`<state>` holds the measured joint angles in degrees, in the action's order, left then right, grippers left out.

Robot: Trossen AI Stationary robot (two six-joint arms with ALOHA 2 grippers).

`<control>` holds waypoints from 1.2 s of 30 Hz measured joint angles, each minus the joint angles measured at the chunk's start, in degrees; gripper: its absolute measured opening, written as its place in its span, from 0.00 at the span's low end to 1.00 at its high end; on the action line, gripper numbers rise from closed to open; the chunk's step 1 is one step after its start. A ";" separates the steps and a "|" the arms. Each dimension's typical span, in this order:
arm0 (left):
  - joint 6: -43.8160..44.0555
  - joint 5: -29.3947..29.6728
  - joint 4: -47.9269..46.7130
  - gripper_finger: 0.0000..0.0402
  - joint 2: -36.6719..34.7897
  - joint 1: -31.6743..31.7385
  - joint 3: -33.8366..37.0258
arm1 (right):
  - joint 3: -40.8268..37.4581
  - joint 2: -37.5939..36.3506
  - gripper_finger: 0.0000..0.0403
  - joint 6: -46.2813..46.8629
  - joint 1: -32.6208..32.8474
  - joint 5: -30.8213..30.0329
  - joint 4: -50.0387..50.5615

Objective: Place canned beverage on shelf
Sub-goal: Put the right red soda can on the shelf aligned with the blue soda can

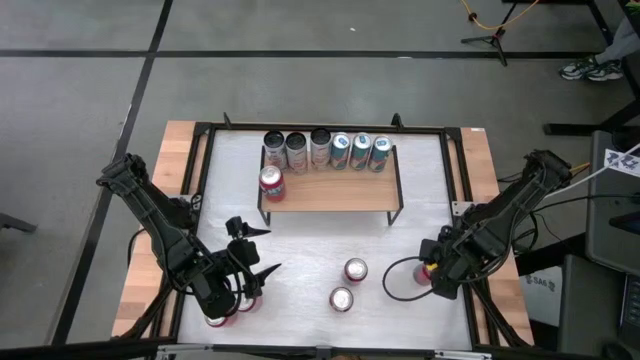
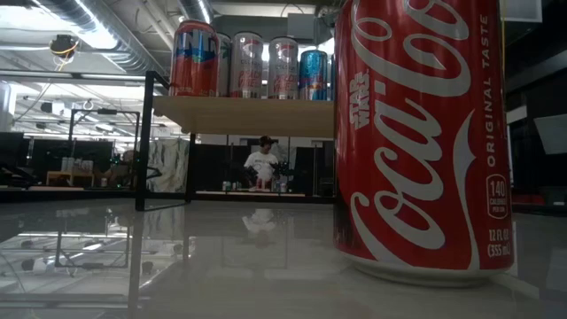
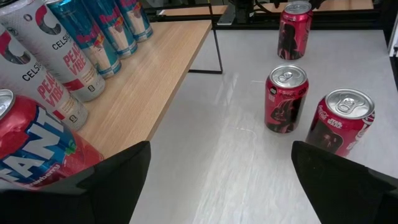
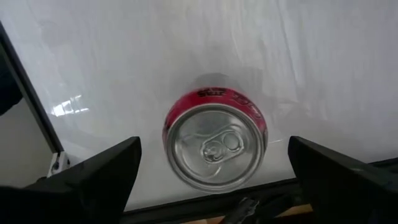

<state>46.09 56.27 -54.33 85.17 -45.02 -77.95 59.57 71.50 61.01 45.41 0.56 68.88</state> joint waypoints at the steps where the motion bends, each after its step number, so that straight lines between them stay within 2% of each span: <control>1: 0.00 0.00 0.00 0.95 0.00 -0.01 0.00 | -0.01 0.00 0.98 0.00 0.00 -0.02 0.20; 20: 0.00 0.02 0.00 0.95 -0.02 -0.01 0.00 | -1.13 -0.02 0.98 0.00 0.00 -1.00 0.85; 25: 0.00 0.02 0.00 0.95 -0.02 -0.01 0.00 | -6.46 0.00 0.98 -0.02 0.00 2.54 -4.82; 31: -0.04 0.02 0.00 0.95 -0.02 0.01 0.00 | -10.82 0.00 0.98 -0.02 -0.04 1.50 -12.08; 36: -0.04 0.02 0.00 0.95 -0.02 0.00 0.00 | -11.65 0.00 0.98 -0.01 -0.04 1.52 -13.67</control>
<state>46.04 56.29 -54.33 85.14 -45.02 -77.95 47.92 71.50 61.01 45.36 2.07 55.21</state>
